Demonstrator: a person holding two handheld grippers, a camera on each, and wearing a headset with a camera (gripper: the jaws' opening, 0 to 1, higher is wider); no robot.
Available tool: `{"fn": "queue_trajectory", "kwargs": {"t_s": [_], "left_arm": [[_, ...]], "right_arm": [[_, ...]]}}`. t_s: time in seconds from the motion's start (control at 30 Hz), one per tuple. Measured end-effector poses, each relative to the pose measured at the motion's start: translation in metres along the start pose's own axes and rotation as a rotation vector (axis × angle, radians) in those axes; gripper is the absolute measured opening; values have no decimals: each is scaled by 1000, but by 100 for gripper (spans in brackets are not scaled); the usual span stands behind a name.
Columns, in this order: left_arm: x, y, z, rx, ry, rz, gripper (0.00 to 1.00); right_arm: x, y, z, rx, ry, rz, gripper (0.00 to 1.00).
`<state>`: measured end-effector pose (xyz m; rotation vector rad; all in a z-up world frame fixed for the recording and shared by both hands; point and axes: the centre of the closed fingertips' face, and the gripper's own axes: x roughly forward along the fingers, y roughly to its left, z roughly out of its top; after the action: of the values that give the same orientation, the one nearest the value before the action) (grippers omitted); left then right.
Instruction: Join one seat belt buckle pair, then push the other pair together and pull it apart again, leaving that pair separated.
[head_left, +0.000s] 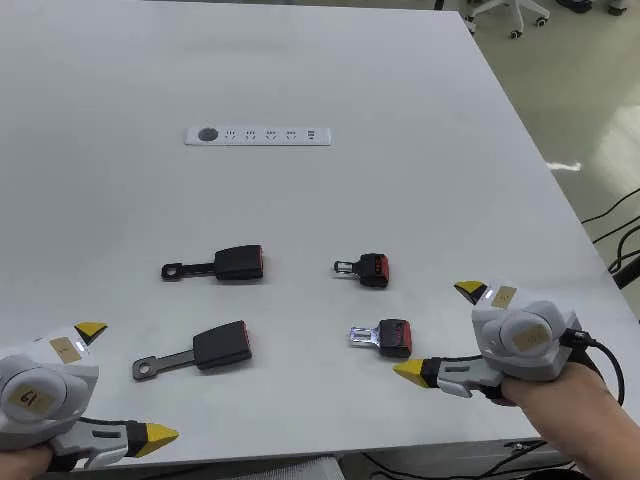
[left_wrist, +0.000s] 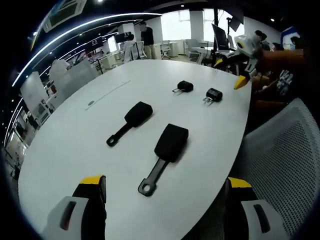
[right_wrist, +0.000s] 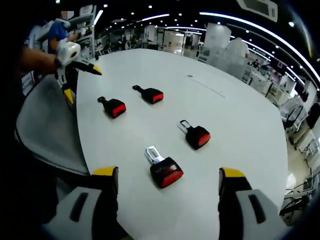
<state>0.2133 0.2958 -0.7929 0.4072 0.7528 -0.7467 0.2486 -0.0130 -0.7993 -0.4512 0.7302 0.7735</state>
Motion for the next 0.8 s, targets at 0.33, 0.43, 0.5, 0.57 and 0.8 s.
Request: {"fn": "queue_trajectory", "kwargs": {"t_s": [0.33, 0.43, 0.5, 0.57, 0.8], "left_arm": [[-1, 5, -8, -15, 12, 7, 100], [-2, 7, -7, -20, 10, 13, 100], [-3, 9, -7, -26, 8, 21, 100], [-4, 10, -5, -37, 4, 27, 100], [-8, 13, -2, -48, -1, 49, 100]], "right_arm": [[-5, -4, 5, 7, -37, -25, 99], [-7, -4, 3, 20, -40, -27, 99], [-8, -4, 3, 29, -44, -29, 99], [-10, -3, 3, 38, -54, -26, 98], [-14, 1, 3, 52, -76, -27, 98]]}}
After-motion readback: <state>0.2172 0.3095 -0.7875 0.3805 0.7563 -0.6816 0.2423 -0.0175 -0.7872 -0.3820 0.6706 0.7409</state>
